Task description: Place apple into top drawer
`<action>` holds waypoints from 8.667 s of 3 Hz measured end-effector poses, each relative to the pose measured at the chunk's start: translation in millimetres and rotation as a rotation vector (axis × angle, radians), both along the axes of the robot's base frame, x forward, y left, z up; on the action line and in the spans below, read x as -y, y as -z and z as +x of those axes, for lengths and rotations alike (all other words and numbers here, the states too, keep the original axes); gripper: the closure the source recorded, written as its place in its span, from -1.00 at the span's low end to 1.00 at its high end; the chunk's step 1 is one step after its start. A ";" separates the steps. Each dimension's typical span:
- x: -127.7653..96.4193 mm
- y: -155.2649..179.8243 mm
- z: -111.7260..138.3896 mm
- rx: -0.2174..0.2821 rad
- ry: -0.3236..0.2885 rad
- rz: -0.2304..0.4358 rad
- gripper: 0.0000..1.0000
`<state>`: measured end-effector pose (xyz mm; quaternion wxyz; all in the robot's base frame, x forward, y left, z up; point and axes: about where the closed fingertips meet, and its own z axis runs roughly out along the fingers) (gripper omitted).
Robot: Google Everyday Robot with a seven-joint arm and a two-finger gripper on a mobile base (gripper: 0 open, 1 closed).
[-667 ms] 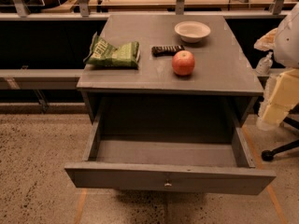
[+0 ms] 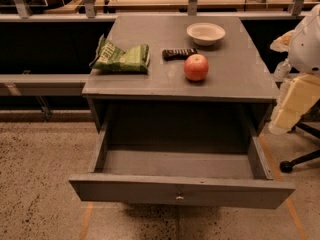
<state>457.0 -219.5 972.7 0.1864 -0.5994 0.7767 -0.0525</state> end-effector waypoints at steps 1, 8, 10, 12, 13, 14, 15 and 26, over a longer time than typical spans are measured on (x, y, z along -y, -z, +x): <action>8.3 10.9 39.4 0.077 0.002 0.084 -1.00; -57.2 79.1 231.7 0.145 0.126 0.859 -1.00; -82.6 114.6 260.6 0.111 0.156 0.918 -0.66; -87.8 124.4 258.6 0.075 0.153 0.923 0.27; -90.0 92.9 220.9 0.067 0.053 0.919 0.76; -96.8 63.0 167.5 0.031 -0.046 0.927 1.00; -97.9 59.4 158.2 0.020 -0.062 0.927 1.00; -187.9 337.6 97.9 -0.156 -0.042 0.737 -0.36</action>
Offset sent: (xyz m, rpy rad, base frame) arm 0.1481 -0.0321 -0.0458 0.3725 -0.1794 0.0654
